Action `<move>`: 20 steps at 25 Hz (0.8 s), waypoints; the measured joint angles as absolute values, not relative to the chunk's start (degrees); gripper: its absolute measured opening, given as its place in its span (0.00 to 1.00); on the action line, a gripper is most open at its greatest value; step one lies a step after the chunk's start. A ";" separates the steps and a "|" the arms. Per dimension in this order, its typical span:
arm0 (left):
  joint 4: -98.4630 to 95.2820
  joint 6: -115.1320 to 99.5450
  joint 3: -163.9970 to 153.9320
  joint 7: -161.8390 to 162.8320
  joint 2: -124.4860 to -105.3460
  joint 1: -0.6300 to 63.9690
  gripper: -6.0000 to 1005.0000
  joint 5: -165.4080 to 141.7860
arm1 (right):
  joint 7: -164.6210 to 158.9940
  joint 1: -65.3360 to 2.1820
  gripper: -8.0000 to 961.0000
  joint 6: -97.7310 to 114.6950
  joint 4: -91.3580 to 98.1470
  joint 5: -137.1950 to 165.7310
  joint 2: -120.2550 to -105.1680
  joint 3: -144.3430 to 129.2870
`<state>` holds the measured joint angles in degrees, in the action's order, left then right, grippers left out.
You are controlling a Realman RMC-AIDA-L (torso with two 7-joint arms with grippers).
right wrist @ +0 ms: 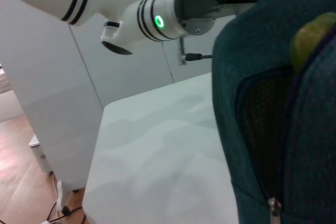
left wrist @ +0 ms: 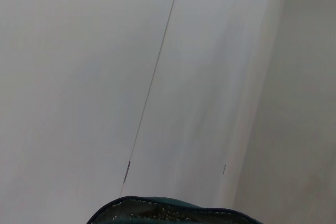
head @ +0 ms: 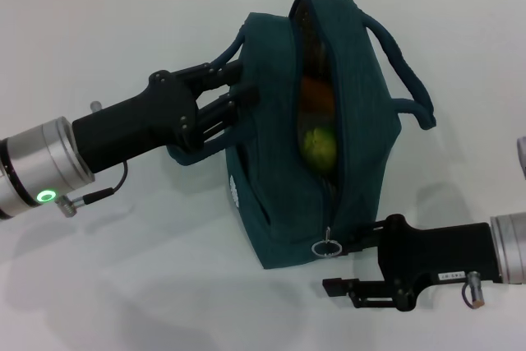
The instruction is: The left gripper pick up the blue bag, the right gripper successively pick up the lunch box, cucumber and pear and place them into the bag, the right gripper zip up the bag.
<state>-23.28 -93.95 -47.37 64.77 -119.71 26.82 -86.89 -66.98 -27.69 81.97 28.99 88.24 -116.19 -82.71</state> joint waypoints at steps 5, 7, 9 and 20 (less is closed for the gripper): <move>-23.26 -93.95 -47.37 64.67 -119.71 26.81 0.40 -86.90 | -66.97 -27.75 0.53 81.75 29.00 86.77 -116.19 -83.94; -23.11 -93.96 -47.37 64.64 -119.71 26.81 0.40 -86.90 | -66.98 -27.90 0.53 81.72 29.00 86.72 -116.19 -84.11; -22.91 -93.97 -47.37 64.63 -119.71 26.85 0.40 -86.89 | -66.98 -28.14 0.53 81.65 28.96 86.71 -116.18 -84.61; -22.92 -94.18 -47.37 64.60 -119.71 26.90 0.41 -86.86 | -67.94 -28.43 0.35 80.76 28.98 85.95 -116.19 -86.21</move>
<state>-22.92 -94.18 -47.37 64.60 -119.71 26.90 -86.86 -67.94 -28.43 80.76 28.98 85.95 -116.19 -86.21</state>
